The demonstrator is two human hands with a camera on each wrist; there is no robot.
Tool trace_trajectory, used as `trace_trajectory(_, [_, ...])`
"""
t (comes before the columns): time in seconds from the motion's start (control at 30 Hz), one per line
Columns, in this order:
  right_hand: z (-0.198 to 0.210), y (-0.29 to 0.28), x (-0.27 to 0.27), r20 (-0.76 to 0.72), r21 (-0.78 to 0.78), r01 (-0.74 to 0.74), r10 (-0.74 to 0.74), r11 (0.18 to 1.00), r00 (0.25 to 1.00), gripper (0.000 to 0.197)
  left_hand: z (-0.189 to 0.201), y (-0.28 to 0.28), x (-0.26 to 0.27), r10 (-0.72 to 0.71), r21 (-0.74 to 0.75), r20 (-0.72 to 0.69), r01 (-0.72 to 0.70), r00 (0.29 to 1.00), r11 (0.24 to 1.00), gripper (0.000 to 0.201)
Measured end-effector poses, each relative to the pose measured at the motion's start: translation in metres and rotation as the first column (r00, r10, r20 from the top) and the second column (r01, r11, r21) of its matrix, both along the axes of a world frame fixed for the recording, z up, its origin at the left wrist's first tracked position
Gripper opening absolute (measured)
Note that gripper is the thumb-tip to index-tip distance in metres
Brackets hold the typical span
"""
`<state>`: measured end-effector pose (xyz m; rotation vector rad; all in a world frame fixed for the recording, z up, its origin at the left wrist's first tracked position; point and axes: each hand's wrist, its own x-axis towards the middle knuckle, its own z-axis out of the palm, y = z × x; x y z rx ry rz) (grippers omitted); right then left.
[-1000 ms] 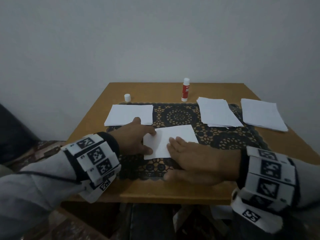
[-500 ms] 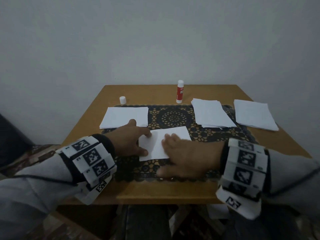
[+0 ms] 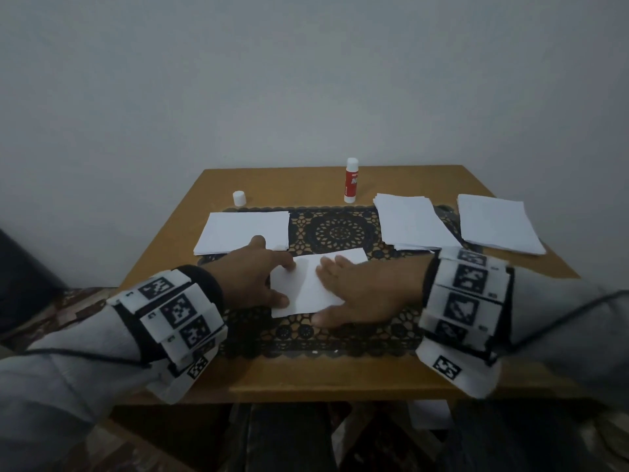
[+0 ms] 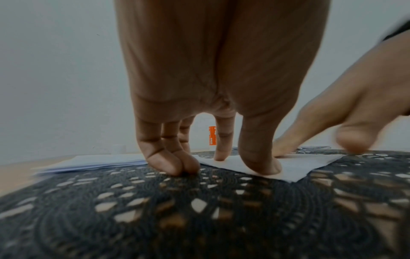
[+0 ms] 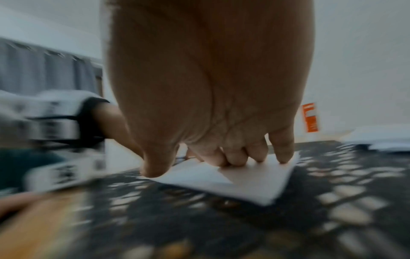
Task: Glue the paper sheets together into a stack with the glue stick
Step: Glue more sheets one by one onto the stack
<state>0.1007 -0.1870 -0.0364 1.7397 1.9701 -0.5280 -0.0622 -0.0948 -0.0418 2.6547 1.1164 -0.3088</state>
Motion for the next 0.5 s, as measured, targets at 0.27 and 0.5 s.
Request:
trace_trajectory(0.27, [-0.006, -0.006, -0.005, -0.012, 0.006, -0.063, 0.063, 0.998, 0.998, 0.096, 0.002, -0.002, 0.0, 0.008, 0.017, -0.015, -0.008, 1.0, 1.0, 0.061])
trace_trajectory(0.5, [-0.004, 0.006, 0.037, 0.044, 0.05, 0.022, -0.024, 0.998, 0.999, 0.081, 0.004, -0.009, -0.003, -0.004, 0.029, -0.04, 0.005, 0.999, 1.0, 0.061])
